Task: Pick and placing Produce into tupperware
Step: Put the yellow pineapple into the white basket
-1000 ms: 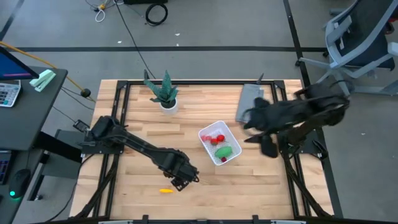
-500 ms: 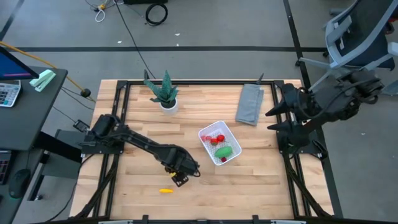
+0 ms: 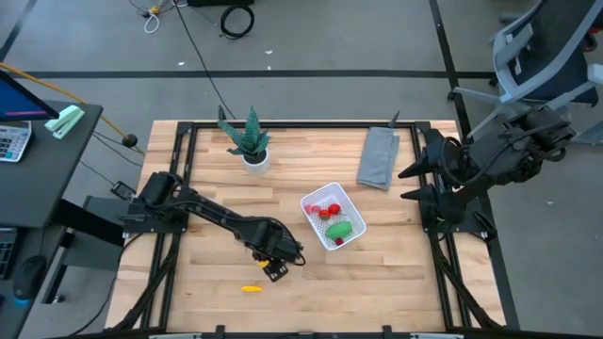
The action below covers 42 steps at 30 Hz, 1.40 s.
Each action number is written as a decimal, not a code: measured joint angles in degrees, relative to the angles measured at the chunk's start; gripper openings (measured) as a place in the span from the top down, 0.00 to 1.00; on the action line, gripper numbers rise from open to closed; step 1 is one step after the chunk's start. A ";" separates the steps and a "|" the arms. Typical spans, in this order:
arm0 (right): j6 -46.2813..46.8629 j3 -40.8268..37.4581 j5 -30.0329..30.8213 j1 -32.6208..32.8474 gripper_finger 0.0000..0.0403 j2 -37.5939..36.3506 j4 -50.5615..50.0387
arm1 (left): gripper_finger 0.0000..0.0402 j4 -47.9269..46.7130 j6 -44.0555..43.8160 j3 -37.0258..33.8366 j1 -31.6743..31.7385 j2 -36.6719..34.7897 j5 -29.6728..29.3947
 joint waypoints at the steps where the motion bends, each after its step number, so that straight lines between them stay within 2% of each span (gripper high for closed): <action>1: -0.01 0.00 0.00 0.00 0.43 0.02 0.00 | 0.28 0.81 0.02 0.01 -0.06 0.00 0.00; 18: 0.06 0.00 -0.01 0.00 0.43 0.23 0.00 | 0.28 1.27 1.60 0.01 -0.52 0.02 -0.04; 36: 0.09 -0.01 -0.02 -0.01 0.43 0.23 0.02 | 0.28 1.60 2.97 0.02 -0.71 5.42 0.70; 39: 0.05 -0.02 -0.01 0.00 0.43 0.23 0.02 | 0.30 3.17 3.02 0.04 -0.69 5.42 0.72; 42: 0.04 -0.02 -0.01 -0.02 0.43 0.23 0.00 | 0.36 4.11 3.06 0.45 -0.69 5.42 0.72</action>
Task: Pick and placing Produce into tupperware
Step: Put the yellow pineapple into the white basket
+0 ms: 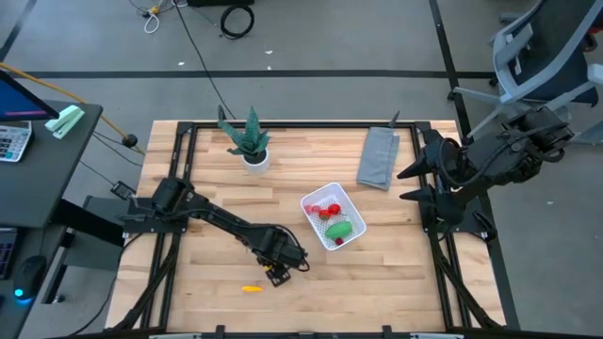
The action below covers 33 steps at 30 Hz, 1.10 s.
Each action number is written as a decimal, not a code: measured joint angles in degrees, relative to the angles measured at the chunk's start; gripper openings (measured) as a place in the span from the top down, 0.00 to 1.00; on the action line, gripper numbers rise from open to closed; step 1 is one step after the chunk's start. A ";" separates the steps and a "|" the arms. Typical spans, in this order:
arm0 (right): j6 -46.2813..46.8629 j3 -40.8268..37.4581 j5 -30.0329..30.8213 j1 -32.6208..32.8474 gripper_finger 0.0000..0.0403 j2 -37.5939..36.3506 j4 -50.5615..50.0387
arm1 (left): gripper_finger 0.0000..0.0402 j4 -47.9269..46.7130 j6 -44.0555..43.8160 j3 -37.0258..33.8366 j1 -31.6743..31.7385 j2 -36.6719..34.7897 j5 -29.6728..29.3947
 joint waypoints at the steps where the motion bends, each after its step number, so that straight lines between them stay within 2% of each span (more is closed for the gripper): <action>1: 0.00 0.00 0.00 0.02 0.43 0.00 0.02 | 0.39 0.29 -0.07 0.07 0.00 0.00 0.00; 6: -0.02 0.01 0.00 0.02 0.43 0.00 0.00 | 0.53 1.44 -1.08 0.09 0.14 -0.31 0.11; 9: -0.04 0.01 0.00 -0.01 0.43 0.00 0.02 | 0.57 1.74 -3.41 1.07 0.31 -0.58 0.15; 14: -0.10 0.01 0.00 0.02 0.43 0.00 0.01 | 0.54 2.18 -1.70 9.38 1.26 -0.76 -0.93; 22: 0.37 0.02 0.00 0.02 0.43 0.00 0.00 | 0.54 2.53 7.23 27.66 5.09 -1.00 -12.40; 26: 1.52 0.00 0.00 0.00 0.43 0.00 0.00 | 0.53 2.48 11.01 29.75 8.70 -1.03 -18.20; 33: 1.77 0.00 0.00 0.01 0.43 0.00 0.02 | 0.52 4.43 14.84 29.49 14.86 4.09 -16.52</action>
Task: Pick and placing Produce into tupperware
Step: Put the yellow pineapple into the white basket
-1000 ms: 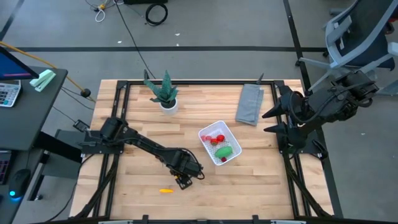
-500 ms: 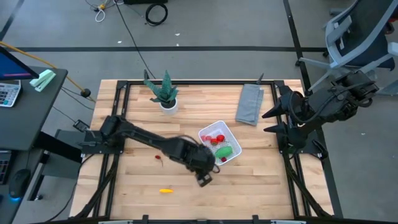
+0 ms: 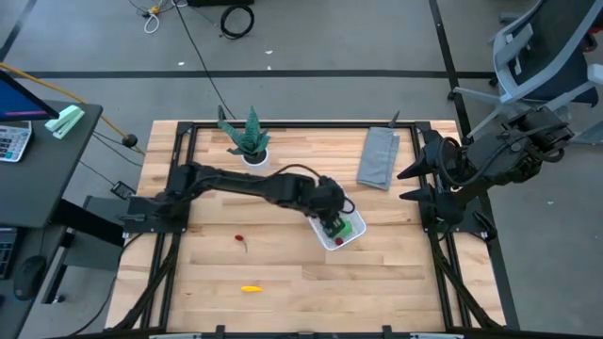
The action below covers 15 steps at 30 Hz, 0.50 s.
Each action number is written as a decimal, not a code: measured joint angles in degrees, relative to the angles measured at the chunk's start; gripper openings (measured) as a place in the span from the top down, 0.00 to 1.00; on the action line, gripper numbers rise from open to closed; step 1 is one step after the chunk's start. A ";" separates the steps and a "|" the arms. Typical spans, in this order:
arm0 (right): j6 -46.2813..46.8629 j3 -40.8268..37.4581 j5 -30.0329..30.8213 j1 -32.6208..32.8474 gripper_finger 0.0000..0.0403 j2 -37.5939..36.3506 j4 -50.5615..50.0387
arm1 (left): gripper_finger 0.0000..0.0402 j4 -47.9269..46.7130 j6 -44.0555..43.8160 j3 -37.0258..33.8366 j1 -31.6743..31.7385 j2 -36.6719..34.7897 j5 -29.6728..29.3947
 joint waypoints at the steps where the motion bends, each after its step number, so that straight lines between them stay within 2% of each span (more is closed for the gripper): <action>1: 0.00 0.02 0.00 0.00 0.43 0.00 -0.02 | 0.52 1.23 -0.01 0.00 0.46 1.20 0.84; 6: 0.04 0.01 0.00 -0.01 0.43 0.01 -0.02 | 0.50 7.48 -0.02 0.00 1.33 6.65 6.42; 15: -0.26 0.02 0.00 -0.02 0.43 0.02 -0.02 | 0.39 5.10 -0.24 -0.02 0.83 8.89 6.20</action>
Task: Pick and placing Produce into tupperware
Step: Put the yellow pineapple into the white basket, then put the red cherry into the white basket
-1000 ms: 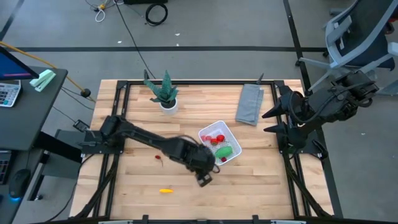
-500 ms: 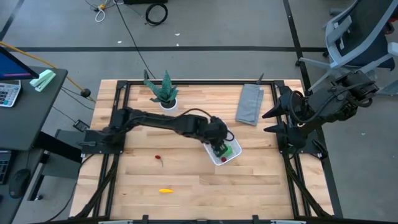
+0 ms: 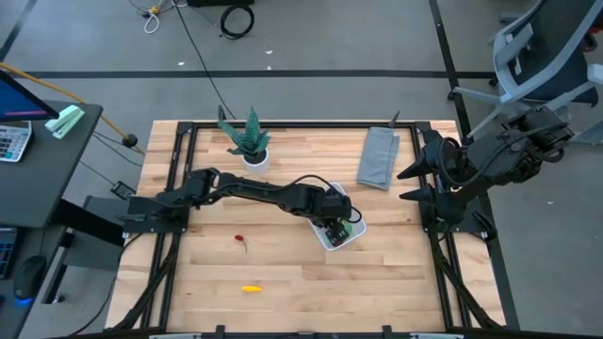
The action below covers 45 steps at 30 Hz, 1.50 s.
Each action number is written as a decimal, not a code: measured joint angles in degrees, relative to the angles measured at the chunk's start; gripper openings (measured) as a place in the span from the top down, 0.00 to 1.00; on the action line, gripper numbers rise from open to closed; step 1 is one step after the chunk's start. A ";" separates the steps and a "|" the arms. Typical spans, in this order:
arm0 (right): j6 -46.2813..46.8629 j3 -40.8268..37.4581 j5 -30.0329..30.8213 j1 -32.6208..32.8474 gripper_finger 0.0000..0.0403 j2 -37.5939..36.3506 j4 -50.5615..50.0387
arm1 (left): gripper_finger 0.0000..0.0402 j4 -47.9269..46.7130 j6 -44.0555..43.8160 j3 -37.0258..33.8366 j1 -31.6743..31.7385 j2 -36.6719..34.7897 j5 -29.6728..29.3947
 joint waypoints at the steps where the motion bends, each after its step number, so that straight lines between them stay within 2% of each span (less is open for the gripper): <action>1: -0.02 -0.01 0.00 0.02 0.43 0.00 0.02 | 0.38 -0.08 0.40 0.00 0.05 0.00 -0.39; 9: -0.09 -0.02 0.00 0.02 0.43 0.00 0.00 | 0.35 -0.79 -1.32 0.00 0.98 -0.06 -0.54; 14: -0.13 0.00 0.00 0.02 0.43 -0.01 0.00 | 0.36 -2.75 -2.36 1.56 1.51 -1.35 6.49; 18: -0.15 -0.02 0.00 0.02 0.43 0.00 0.00 | 0.38 -11.77 -2.31 6.42 1.48 -1.42 12.18; 24: -0.10 -0.02 0.00 0.02 0.43 0.00 0.00 | 0.41 -31.63 1.48 15.42 0.23 -1.42 15.22; 29: 0.87 -0.02 -0.02 0.04 0.43 0.00 0.00 | 0.44 -49.28 1.45 20.37 -4.31 -1.42 15.31; 34: 0.90 -0.05 -0.02 0.02 0.43 0.00 0.03 | 0.47 -47.37 -1.83 20.43 -11.65 -2.61 13.81; 37: 0.82 -0.57 -0.02 0.03 0.43 -0.02 0.02 | 0.50 -49.11 -4.72 20.32 -16.59 -2.69 9.17; 39: -0.11 -1.08 0.00 0.04 0.43 -0.02 0.03 | 0.51 -49.12 -7.59 18.49 -19.59 -2.71 6.78; 45: -2.53 -4.98 0.01 0.02 0.43 0.01 -0.02 | 0.51 -49.03 -20.36 10.03 -25.41 -2.89 6.76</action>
